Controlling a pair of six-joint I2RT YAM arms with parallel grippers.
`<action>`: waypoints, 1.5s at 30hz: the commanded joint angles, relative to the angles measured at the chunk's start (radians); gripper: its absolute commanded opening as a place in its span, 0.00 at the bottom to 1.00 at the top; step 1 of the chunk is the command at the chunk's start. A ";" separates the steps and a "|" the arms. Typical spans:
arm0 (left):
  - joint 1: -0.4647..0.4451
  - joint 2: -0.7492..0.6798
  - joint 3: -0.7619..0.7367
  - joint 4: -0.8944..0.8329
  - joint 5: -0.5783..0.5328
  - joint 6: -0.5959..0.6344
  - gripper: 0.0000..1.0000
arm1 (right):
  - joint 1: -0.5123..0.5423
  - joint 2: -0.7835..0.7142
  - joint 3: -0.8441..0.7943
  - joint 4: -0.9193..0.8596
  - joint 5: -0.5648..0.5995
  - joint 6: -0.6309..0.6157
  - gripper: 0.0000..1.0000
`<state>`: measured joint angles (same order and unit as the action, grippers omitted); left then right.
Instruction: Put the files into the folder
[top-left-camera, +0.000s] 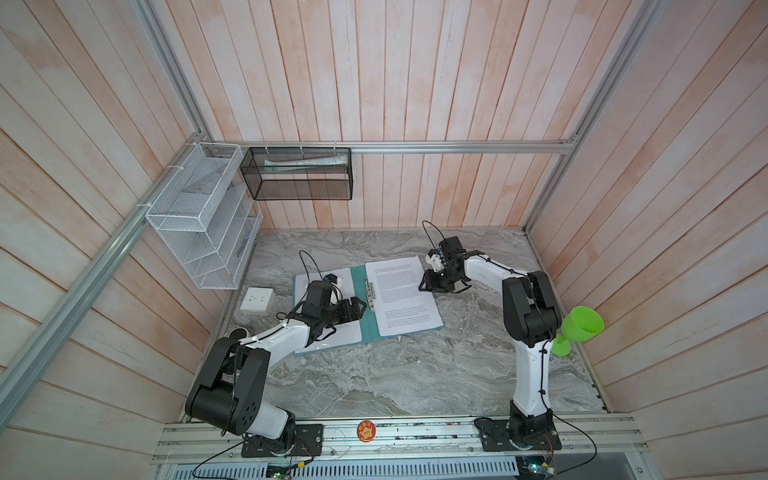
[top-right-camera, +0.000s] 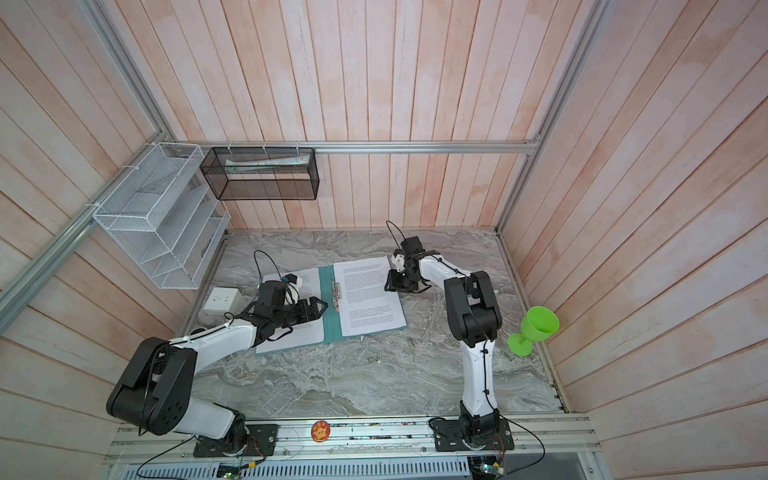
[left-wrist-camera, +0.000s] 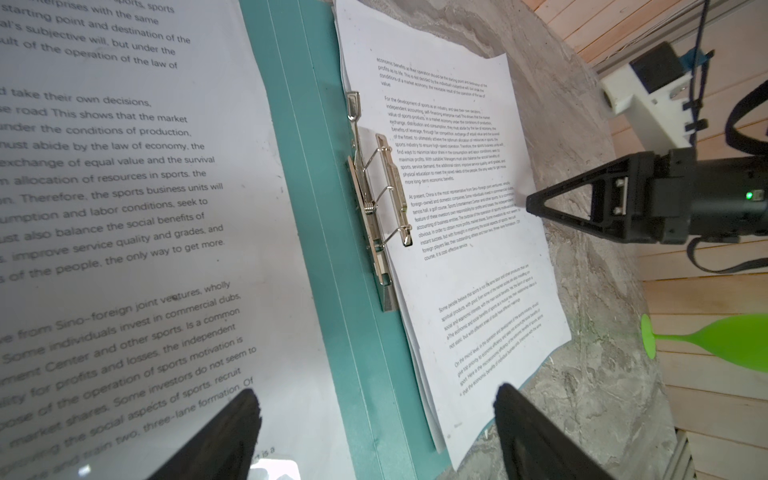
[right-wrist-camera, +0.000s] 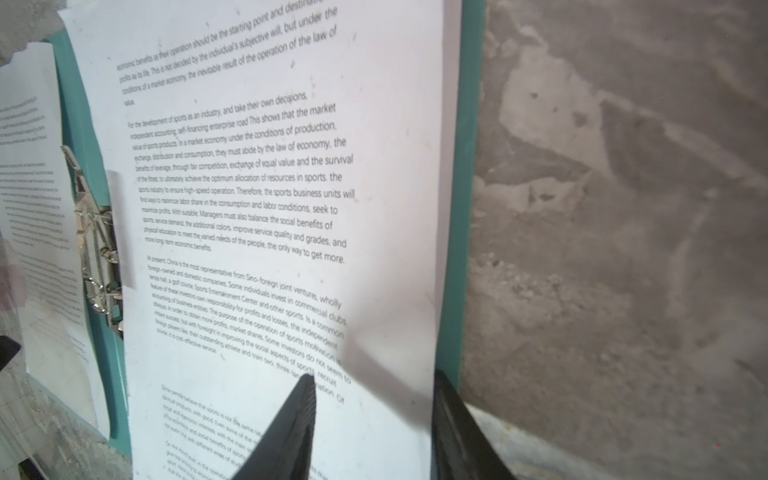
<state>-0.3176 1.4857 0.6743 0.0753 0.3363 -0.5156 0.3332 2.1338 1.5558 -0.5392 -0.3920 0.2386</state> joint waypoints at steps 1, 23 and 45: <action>0.005 0.006 0.009 0.016 0.004 0.011 0.90 | 0.004 -0.010 0.028 -0.045 0.033 -0.010 0.44; 0.022 0.261 0.291 0.044 0.029 0.050 0.90 | -0.074 -0.216 -0.164 0.177 -0.110 0.026 0.47; 0.020 0.626 0.651 -0.017 0.137 0.044 0.84 | -0.145 -0.215 -0.205 0.208 -0.180 0.019 0.45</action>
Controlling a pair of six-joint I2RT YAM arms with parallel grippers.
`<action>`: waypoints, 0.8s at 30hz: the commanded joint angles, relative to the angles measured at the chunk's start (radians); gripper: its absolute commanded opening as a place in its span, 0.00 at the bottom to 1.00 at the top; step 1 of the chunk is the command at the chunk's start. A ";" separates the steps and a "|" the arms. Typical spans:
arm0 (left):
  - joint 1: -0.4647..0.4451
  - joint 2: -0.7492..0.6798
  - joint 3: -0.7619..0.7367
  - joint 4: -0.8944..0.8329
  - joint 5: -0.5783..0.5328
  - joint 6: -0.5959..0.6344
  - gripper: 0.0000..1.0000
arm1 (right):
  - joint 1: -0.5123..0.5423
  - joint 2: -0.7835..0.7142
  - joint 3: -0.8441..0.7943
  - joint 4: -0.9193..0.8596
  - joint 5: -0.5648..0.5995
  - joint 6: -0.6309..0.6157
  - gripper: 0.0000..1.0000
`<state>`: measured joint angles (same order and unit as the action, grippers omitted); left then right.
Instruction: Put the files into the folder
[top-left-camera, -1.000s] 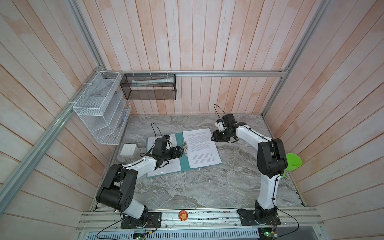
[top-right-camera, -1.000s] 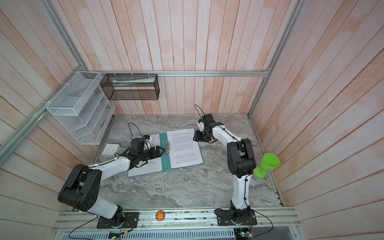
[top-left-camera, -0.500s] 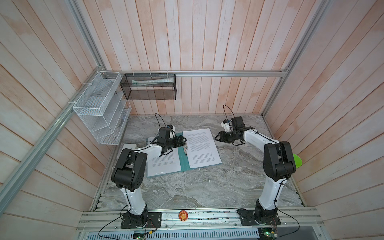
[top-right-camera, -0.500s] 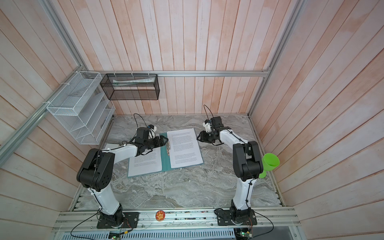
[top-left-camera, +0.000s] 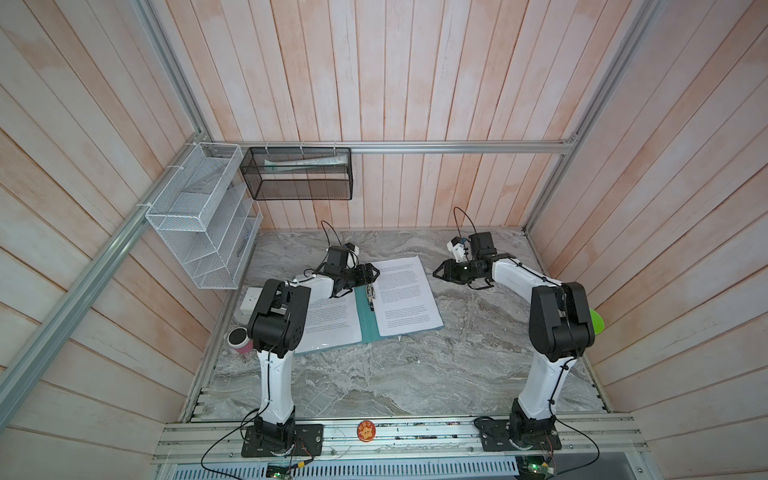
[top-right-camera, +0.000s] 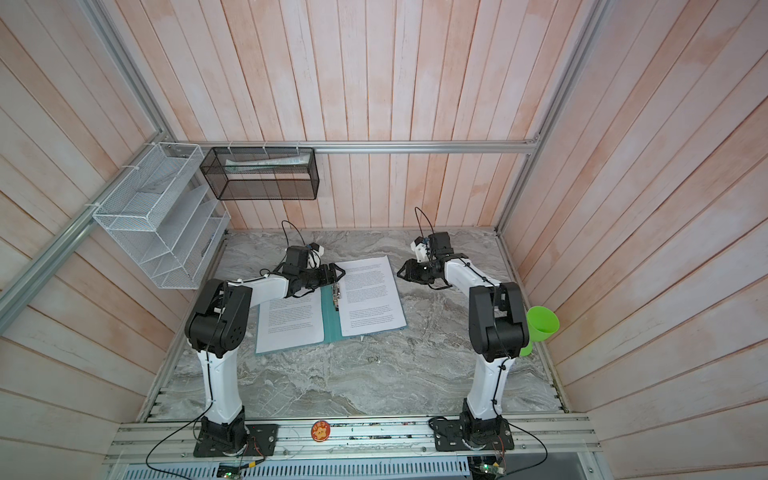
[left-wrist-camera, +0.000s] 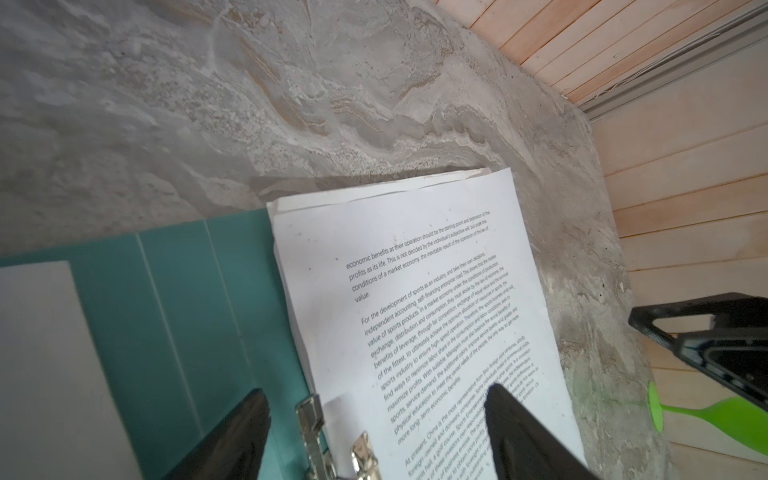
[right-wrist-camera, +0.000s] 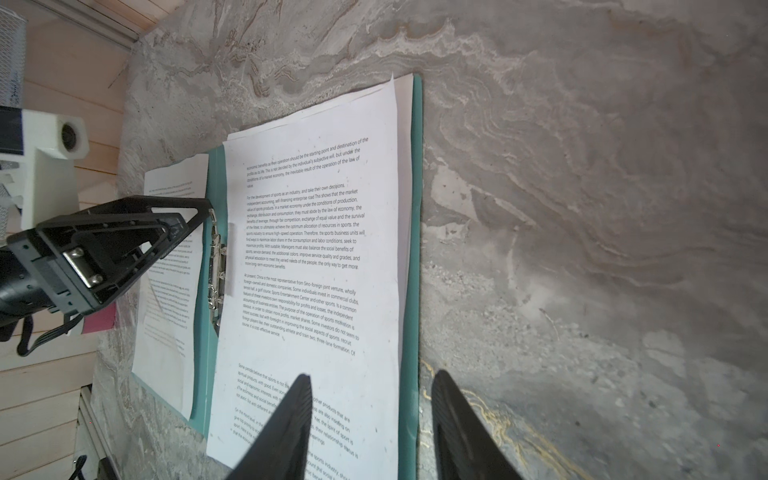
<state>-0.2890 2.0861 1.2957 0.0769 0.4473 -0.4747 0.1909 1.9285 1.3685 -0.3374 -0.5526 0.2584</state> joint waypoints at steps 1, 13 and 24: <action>-0.011 0.031 0.032 -0.018 0.029 0.001 0.83 | -0.002 -0.010 -0.018 0.007 -0.020 -0.001 0.45; -0.075 0.078 0.079 -0.032 0.025 -0.017 0.83 | -0.003 -0.014 -0.043 0.015 -0.023 0.004 0.44; -0.022 0.022 0.000 -0.013 -0.023 -0.037 0.83 | -0.002 0.057 0.019 -0.026 0.125 0.000 0.44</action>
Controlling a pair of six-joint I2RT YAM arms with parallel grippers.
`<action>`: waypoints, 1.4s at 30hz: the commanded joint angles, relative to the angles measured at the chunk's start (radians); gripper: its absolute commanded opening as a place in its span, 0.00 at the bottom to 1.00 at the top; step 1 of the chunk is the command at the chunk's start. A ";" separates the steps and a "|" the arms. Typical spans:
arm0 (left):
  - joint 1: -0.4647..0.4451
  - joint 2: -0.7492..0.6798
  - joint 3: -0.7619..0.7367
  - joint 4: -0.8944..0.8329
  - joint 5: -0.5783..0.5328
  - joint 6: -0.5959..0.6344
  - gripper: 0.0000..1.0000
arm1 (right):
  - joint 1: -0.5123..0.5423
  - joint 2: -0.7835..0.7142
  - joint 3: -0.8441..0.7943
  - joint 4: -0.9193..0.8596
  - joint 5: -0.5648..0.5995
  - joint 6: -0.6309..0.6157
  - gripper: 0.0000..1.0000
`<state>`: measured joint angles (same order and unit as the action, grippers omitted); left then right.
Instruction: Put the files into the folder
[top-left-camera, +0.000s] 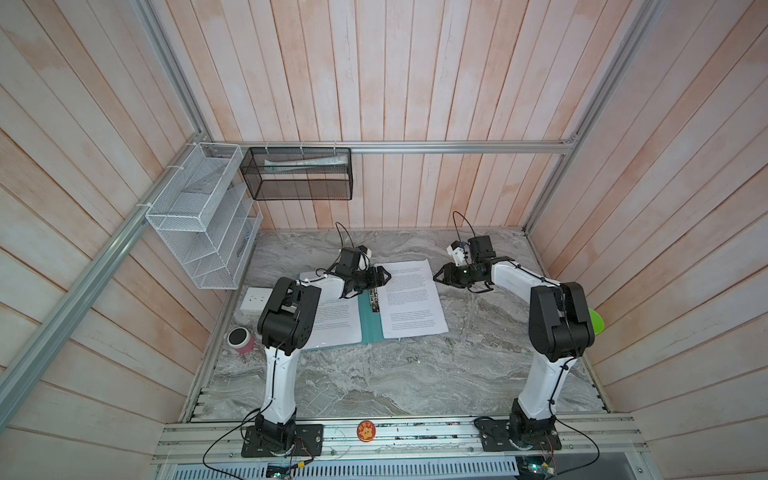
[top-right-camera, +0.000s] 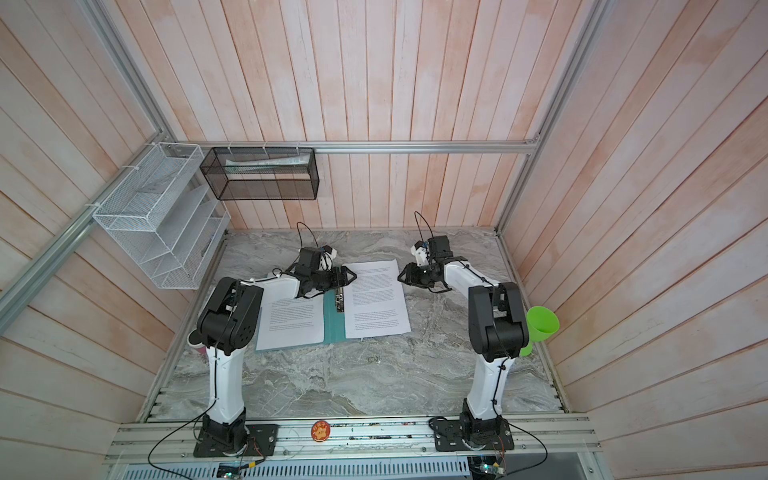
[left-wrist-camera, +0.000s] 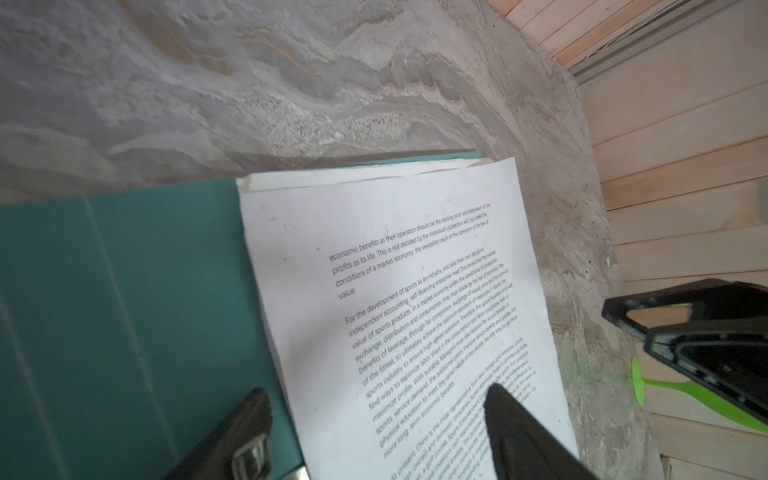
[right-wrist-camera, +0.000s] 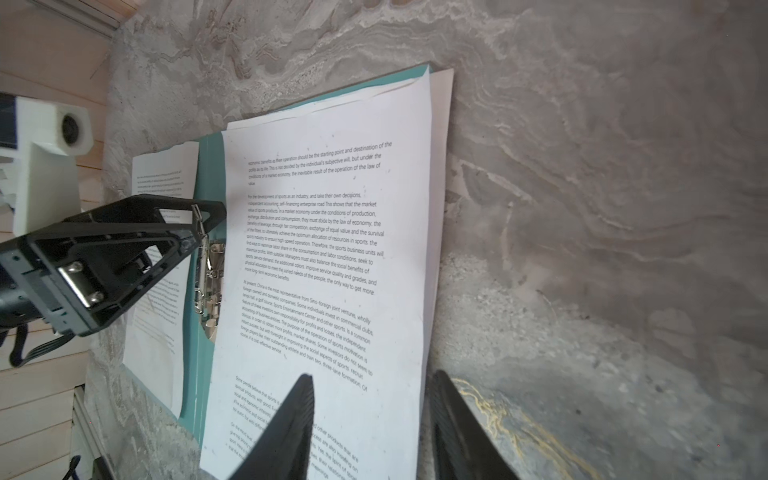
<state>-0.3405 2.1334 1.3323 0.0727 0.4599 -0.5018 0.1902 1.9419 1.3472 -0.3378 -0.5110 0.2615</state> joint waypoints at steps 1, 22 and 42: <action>0.036 -0.035 -0.044 -0.008 -0.039 -0.005 0.83 | 0.000 0.059 0.056 -0.030 0.091 -0.009 0.44; 0.054 -0.075 -0.061 -0.021 -0.013 0.017 0.83 | 0.087 0.203 0.171 -0.026 0.038 0.018 0.51; 0.054 -0.080 -0.084 -0.003 -0.019 0.009 0.83 | 0.110 0.155 0.149 -0.074 0.116 0.071 0.52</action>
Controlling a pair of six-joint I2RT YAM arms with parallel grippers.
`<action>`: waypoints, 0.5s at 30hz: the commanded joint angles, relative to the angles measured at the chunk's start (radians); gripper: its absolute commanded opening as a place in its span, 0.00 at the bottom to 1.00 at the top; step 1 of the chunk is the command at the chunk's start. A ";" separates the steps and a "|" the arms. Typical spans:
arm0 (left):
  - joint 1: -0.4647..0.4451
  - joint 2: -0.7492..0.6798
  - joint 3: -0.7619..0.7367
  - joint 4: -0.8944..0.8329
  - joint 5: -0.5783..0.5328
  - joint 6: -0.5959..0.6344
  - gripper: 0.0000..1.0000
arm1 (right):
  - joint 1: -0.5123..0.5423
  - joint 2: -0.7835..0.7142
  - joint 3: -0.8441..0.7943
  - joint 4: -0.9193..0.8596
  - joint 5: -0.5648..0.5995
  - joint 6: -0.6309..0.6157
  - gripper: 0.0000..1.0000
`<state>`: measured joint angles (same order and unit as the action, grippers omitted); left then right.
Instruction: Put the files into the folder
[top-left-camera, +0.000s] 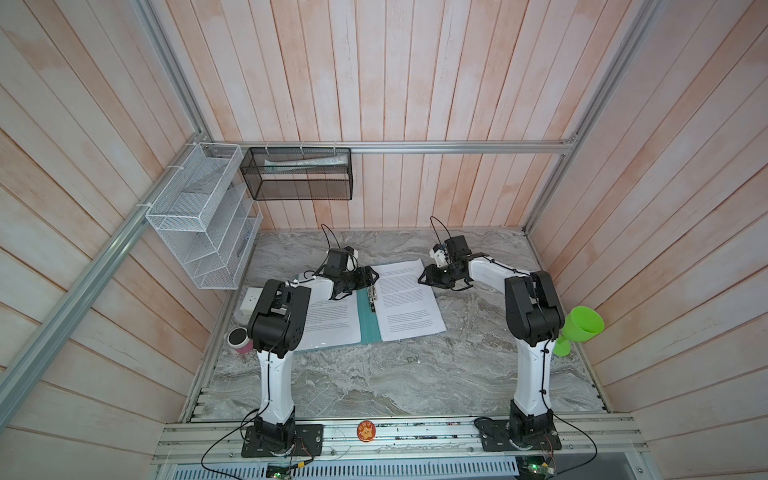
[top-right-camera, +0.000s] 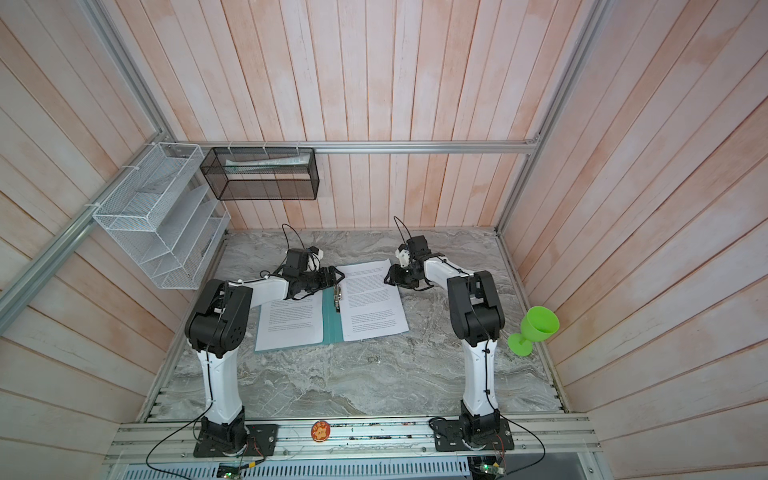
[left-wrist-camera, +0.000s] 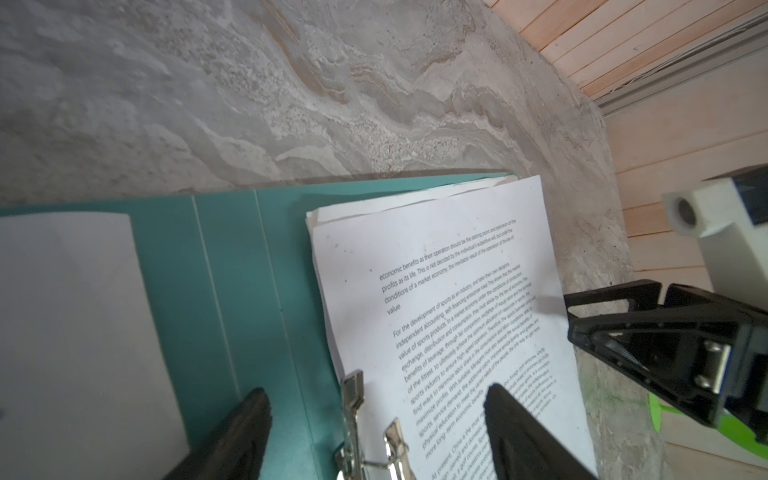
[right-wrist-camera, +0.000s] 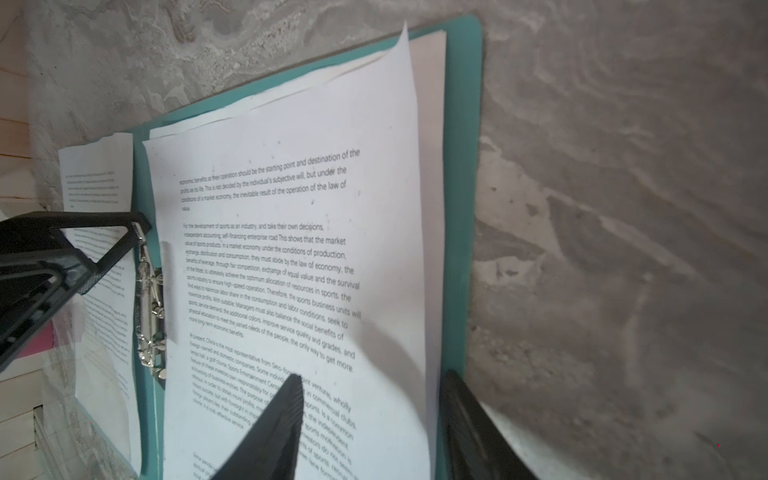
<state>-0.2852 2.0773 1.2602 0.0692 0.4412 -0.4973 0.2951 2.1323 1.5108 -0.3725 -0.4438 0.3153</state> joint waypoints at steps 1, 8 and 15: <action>-0.002 -0.022 -0.012 0.001 -0.001 0.005 0.83 | 0.005 -0.045 -0.029 -0.041 0.061 0.020 0.52; -0.002 -0.020 -0.013 0.006 0.001 -0.001 0.83 | 0.006 -0.134 -0.155 -0.024 0.097 0.031 0.53; -0.008 -0.011 -0.013 0.015 0.004 -0.009 0.83 | 0.021 -0.178 -0.214 0.002 0.060 0.043 0.53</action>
<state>-0.2867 2.0769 1.2602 0.0723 0.4412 -0.5011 0.3038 1.9778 1.3056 -0.3744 -0.3717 0.3481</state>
